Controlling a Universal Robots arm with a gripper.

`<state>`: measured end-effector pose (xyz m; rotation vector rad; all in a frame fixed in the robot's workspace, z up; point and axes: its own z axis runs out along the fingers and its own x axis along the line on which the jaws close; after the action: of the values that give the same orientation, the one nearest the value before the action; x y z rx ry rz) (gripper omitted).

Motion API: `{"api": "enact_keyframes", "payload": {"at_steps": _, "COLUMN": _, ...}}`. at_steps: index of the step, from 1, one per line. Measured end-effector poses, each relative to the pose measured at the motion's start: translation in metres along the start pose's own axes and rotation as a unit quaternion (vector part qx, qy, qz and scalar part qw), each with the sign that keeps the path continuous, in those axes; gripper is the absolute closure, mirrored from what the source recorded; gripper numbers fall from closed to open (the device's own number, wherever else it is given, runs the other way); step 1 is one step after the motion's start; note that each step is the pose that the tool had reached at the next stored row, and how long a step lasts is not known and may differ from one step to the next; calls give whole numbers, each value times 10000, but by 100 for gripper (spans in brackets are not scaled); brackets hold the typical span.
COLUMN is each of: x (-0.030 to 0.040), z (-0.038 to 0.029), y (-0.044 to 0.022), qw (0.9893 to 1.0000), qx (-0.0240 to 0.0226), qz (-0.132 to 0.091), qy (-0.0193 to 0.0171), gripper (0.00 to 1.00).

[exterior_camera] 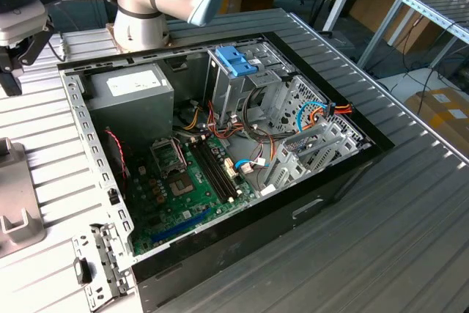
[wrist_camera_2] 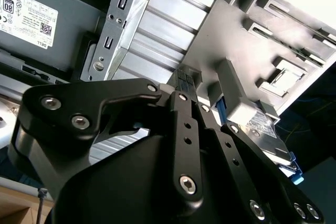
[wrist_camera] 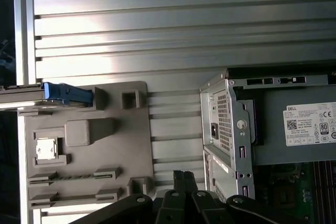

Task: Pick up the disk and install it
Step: 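Reach for the disk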

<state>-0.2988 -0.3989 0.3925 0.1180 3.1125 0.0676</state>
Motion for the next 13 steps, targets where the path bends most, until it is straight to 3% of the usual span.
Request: {"api": "enact_keyframes", "payload": {"at_steps": 13, "x": 77, "z": -2, "y": -6, "qw": 10000, "qx": 0, "qz": 0, "qy": 0, "gripper": 90}}
